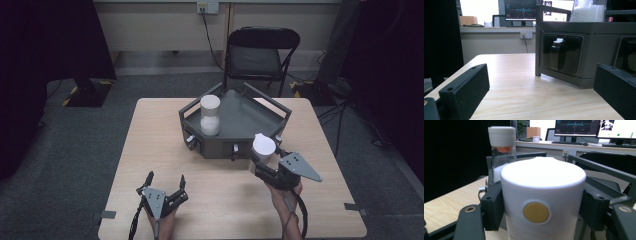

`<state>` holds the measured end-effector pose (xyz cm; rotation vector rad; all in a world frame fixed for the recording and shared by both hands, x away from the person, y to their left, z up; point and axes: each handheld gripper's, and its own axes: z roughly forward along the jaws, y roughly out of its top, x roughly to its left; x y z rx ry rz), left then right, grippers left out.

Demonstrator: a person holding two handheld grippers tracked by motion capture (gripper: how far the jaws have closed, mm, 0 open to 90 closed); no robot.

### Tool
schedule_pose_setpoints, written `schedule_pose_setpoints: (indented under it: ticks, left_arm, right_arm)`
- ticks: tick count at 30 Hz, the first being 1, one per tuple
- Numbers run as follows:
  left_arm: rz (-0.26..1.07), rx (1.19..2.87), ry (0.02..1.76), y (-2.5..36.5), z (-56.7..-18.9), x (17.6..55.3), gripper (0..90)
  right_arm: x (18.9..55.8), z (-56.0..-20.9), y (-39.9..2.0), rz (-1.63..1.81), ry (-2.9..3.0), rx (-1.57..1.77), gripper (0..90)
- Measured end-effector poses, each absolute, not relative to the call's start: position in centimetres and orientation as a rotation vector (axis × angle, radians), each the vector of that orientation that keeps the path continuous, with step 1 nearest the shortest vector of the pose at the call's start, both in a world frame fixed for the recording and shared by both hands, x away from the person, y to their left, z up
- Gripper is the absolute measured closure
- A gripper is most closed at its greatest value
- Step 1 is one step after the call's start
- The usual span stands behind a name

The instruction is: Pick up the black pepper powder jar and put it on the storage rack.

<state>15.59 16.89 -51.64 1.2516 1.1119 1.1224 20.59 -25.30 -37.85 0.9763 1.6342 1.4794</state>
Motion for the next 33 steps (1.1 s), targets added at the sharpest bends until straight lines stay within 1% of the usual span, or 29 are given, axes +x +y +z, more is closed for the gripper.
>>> schedule_pose_setpoints:
  ticks: [9,19,33]
  left_arm:
    - [1.123,1.252,1.112,16.9,-51.6,15.6,0.6]
    - [1.123,1.252,1.112,16.9,-51.6,15.6,0.7]
    - [1.122,1.252,1.113,16.9,-51.6,15.6,0.7]
  right_arm:
    - [21.9,-36.0,-25.7,1.519,1.630,0.964,30.3]
    - [23.8,-33.4,-25.1,1.485,1.605,0.989,30.3]
    - [26.7,-31.9,-23.4,1.451,1.529,1.039,30.3]
